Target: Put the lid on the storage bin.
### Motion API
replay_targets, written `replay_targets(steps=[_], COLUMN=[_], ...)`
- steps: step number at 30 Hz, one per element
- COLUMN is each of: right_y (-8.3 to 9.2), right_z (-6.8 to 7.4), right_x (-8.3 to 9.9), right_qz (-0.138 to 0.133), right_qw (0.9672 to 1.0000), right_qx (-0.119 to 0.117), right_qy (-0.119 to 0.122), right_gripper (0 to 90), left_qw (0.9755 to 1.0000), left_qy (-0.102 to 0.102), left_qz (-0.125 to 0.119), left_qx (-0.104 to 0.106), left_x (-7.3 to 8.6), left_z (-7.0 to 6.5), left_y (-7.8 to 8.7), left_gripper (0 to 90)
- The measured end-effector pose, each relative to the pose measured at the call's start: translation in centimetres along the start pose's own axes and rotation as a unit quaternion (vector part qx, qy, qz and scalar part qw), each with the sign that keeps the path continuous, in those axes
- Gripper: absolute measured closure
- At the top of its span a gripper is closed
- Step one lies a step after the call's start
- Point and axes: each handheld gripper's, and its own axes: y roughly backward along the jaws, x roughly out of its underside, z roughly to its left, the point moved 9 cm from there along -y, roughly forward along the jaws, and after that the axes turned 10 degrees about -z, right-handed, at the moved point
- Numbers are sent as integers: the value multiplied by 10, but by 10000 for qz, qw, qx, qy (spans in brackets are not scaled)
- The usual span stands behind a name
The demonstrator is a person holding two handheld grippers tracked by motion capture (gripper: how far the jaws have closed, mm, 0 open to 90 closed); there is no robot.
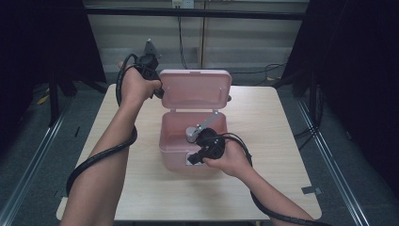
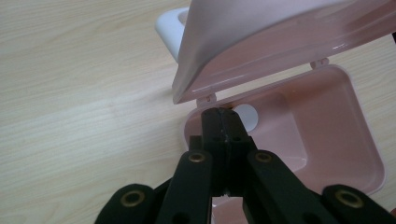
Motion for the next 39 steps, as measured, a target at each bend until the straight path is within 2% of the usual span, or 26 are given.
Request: replay_targets(steps=[3, 6, 7, 10, 11, 13, 14, 15, 16, 18, 20, 21, 23, 24, 25, 31, 39], right_y=[0, 0, 0, 0, 0, 0, 0, 0, 0, 0, 0, 0, 0, 0, 0, 1, 1], right_z=[0, 0, 0, 0, 0, 0, -1, -1, -1, 0, 0, 0, -1, -1, -2, -3, -4], right_x=[0, 0, 0, 0, 0, 0, 0, 0, 0, 0, 0, 0, 0, 0, 0, 1, 0], right_qz=[-9, -13, -14, -10, -1, -3, -8, 2, -2, 2, 1, -2, -16, -21, -24, -8, 14], right_qw=[10000, 10000, 10000, 10000, 10000, 10000, 10000, 10000, 10000, 10000, 10000, 10000, 10000, 10000, 10000, 10000, 10000], right_qx=[-15, -36, -46, -31, -36, -47, -40, -62, -58, -68, -69, -74, -67, -69, -76, -77, -50], right_qy=[8, -3, -3, 14, 28, 20, 38, 25, 29, 27, 29, 30, 46, 47, 58, 11, -36], right_gripper=[900, 900, 900, 900, 900, 900, 900, 900, 900, 900, 900, 900, 900, 900, 900, 900, 900], left_qw=[9999, 9998, 9997, 9997, 9998, 9999, 9998, 9998, 9998, 9999, 9998, 9997, 9997, 9997, 9994, 9993, 9993], left_qy=[11, 74, 134, 120, 128, 52, 23, 23, -56, -36, -13, -28, 115, 115, 271, 211, 128], left_qz=[29, 13, 13, -14, -29, -2, -109, -109, -153, -152, -194, -166, -146, -146, -164, -64, -165], left_qx=[-146, -175, -189, -214, -154, -156, -138, -138, -126, -55, -72, -152, -184, -184, -136, -312, -315], left_x=[1, 1, 0, -2, -2, -4, -9, -9, -13, -17, -20, -21, -24, -24, -26, -24, -11], left_z=[7, 12, 19, 24, 25, 25, 23, 23, 21, 17, 15, 16, 19, 19, 22, 19, 14], left_y=[3, 4, 3, 1, -1, -6, -8, -8, -11, -14, -15, -17, -20, -20, -22, -19, -10], left_gripper=[900, 900, 900, 900, 847, 840, 820, 769, 785, 762, 759, 759, 853, 859, 859, 868, 865])
